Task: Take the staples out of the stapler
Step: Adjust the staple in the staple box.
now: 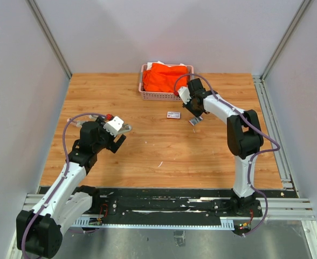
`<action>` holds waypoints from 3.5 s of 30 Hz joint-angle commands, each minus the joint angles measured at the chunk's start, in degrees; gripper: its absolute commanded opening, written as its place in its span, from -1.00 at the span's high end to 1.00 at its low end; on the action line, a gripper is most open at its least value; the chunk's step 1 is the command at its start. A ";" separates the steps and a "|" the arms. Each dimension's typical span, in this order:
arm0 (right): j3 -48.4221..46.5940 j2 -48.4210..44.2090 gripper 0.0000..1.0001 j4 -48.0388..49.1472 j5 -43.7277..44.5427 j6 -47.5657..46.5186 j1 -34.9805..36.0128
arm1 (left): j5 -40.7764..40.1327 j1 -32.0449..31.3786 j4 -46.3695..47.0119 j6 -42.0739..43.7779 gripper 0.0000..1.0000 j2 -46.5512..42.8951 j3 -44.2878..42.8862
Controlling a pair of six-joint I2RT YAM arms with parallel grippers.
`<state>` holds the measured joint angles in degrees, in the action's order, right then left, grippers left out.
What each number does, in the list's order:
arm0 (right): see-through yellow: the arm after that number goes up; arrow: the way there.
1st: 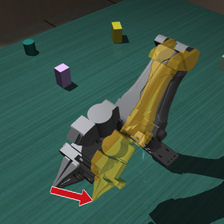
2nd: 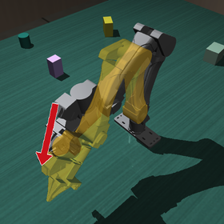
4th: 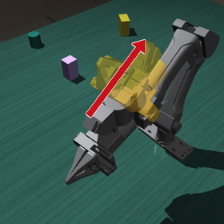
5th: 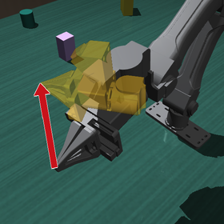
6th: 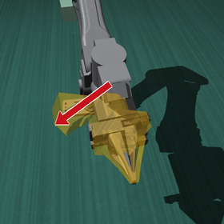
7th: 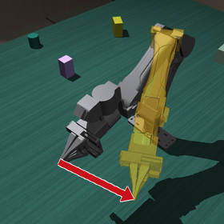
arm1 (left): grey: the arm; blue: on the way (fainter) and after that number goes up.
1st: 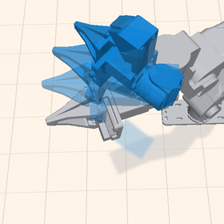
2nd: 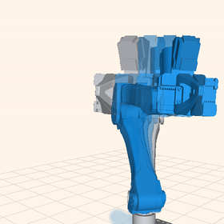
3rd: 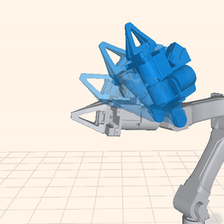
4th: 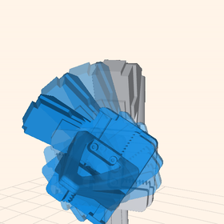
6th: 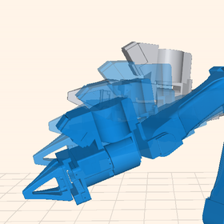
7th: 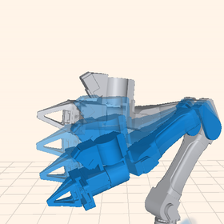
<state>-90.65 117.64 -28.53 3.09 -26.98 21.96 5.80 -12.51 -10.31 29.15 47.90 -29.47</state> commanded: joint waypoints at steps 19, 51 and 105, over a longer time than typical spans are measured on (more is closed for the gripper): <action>-2.52 2.97 0.71 -1.56 0.86 2.05 0.72 | -0.44 -0.03 2.04 0.34 -0.96 -0.43 0.38; -1.90 3.50 0.58 -0.41 0.86 2.46 0.72 | -0.27 -0.04 2.13 0.30 -0.96 -0.09 0.40; -3.43 2.58 0.66 -7.39 3.40 -3.17 0.58 | -0.27 -0.05 2.13 0.30 -0.96 -0.17 0.52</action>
<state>-91.88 120.55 -31.92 7.46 -27.94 21.96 5.78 -12.51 -10.28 29.34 47.90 -29.43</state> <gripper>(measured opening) 0.174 0.982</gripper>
